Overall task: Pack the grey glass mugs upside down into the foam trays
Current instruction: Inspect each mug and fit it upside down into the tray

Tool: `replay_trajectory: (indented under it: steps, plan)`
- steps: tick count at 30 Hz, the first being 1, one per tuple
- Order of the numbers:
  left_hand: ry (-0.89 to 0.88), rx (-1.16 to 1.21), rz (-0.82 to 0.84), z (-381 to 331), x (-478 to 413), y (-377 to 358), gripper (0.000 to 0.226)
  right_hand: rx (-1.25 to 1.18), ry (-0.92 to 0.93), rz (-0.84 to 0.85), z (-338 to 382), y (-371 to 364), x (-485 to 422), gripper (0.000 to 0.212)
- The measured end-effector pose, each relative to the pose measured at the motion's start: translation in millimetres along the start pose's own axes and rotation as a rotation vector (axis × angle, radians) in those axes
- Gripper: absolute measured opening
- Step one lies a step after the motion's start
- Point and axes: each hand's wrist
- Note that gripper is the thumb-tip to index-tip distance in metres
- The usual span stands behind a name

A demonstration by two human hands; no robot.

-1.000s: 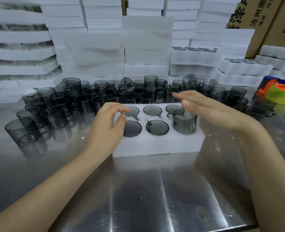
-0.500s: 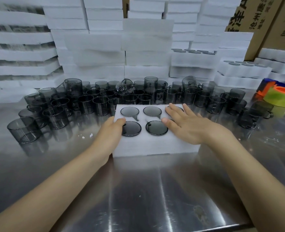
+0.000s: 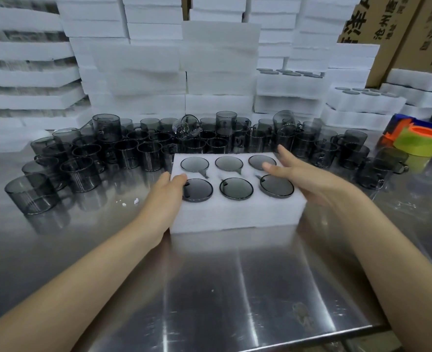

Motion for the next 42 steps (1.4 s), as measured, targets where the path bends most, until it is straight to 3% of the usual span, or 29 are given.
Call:
replay_trajectory:
  steps: [2, 4, 8, 12, 15, 17, 20, 25, 29, 31, 35, 42]
  plan:
    - [0.01, -0.006, -0.005, 1.2, -0.6, -0.9, 0.025, 0.029, -0.055, 0.1, -4.0, 5.6, 0.9, 0.118]
    - [0.002, -0.004, -0.01, 0.7, -1.8, -1.4, 0.021, -0.014, -0.092, 0.122, -5.4, 6.1, -2.5, 0.127]
    - [-0.013, 0.033, 0.002, -1.0, -0.2, -1.1, 0.018, -0.082, -0.122, 0.131, -3.2, 4.9, -12.7, 0.128]
    - [-0.002, 0.119, 0.069, -3.5, 12.9, -0.2, 0.03, -0.064, 0.014, 0.072, -10.6, 4.3, -8.5, 0.125]
    - [-0.215, 0.123, 0.098, -7.9, 17.8, -1.2, 0.041, -0.19, 0.174, 0.079, -13.3, 8.4, -5.2, 0.124]
    - [-0.403, 0.037, 0.062, -10.9, 19.6, -2.0, 0.062, -0.239, 0.313, 0.054, -8.1, 9.5, -2.5, 0.112]
    - [-0.642, -0.115, -0.034, -11.6, 14.6, 1.7, 0.064, -0.268, 0.519, -0.013, -0.2, -1.4, 0.7, 0.085]
    - [-0.796, -0.246, -0.121, -1.6, -9.4, 20.2, 0.067, -0.311, 0.609, -0.157, -4.4, -34.0, -2.4, 0.086]
    - [-0.564, -0.095, 0.005, 2.3, -17.5, 25.9, 0.095, -0.171, 0.642, -0.213, -11.1, -38.5, -8.3, 0.089]
    - [-0.469, -0.079, 0.088, 4.0, -20.5, 27.6, 0.087, -0.14, 0.625, -0.192, -12.2, -36.3, -11.2, 0.088]
    - [-0.324, 0.017, 0.17, 2.8, -20.4, 28.3, 0.047, -0.088, 0.574, -0.114, -15.3, -30.7, -14.1, 0.081]
    - [-0.249, 0.168, 0.156, 6.0, -22.4, 24.4, 0.059, -0.027, 0.602, -0.122, -16.2, -32.2, -14.0, 0.075]
Point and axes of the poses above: each hand's wrist, its own x-axis away from the middle knuckle, its own y-axis out of the back of the hand, z = x × y, and after that the axes turned 1 degree about x, right-handed
